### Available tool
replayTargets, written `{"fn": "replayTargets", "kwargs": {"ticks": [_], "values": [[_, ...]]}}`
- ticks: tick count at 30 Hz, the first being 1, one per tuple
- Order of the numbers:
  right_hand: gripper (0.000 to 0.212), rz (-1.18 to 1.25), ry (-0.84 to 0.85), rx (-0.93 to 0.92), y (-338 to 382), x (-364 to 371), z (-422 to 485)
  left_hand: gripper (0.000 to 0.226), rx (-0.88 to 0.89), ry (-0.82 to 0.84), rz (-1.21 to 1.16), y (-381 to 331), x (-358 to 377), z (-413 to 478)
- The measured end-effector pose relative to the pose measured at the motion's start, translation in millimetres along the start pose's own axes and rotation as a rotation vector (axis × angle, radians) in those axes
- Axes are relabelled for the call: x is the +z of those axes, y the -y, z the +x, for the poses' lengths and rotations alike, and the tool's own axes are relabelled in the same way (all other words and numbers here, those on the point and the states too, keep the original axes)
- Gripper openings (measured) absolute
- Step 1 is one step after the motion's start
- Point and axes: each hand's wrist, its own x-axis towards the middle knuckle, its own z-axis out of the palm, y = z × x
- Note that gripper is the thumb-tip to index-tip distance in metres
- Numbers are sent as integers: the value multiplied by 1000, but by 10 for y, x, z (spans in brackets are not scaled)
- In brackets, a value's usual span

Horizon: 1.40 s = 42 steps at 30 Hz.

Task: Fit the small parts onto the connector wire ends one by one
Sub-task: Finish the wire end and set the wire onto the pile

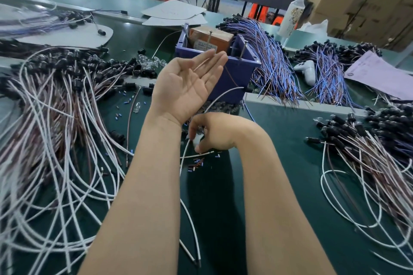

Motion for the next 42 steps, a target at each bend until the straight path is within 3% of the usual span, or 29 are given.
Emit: {"fn": "replayTargets", "kwargs": {"ticks": [6,11,17,22,25,28,30,32,34,38,42], "values": [[22,80,-107,1,7,30,52,40,21,36,175,56,8,22],[21,44,-125,-15,41,35,78,22,105,-70,332,46,32,64],[9,25,-90,42,19,33,86,25,170,-153,512,36,25,84],[10,130,-166,-68,-140,-161,-138,17,254,-244,617,-11,18,88],[10,294,-334,-152,-288,-334,-305,14,355,-377,762,-20,13,104],[16,592,-657,-195,-381,-394,-333,19,476,-521,1013,-16,5,114],[18,779,-894,-154,-415,-396,-287,25,487,-556,1041,-10,29,105],[17,867,-1039,-82,-409,-400,-246,27,433,-536,922,-7,71,89],[15,955,-1003,-74,-389,-402,-215,27,355,-451,782,15,114,75],[18,850,-612,-29,-301,-367,-204,24,294,-342,785,77,154,65],[15,719,-287,-24,-220,-314,-225,23,270,-351,829,82,133,85]]}}
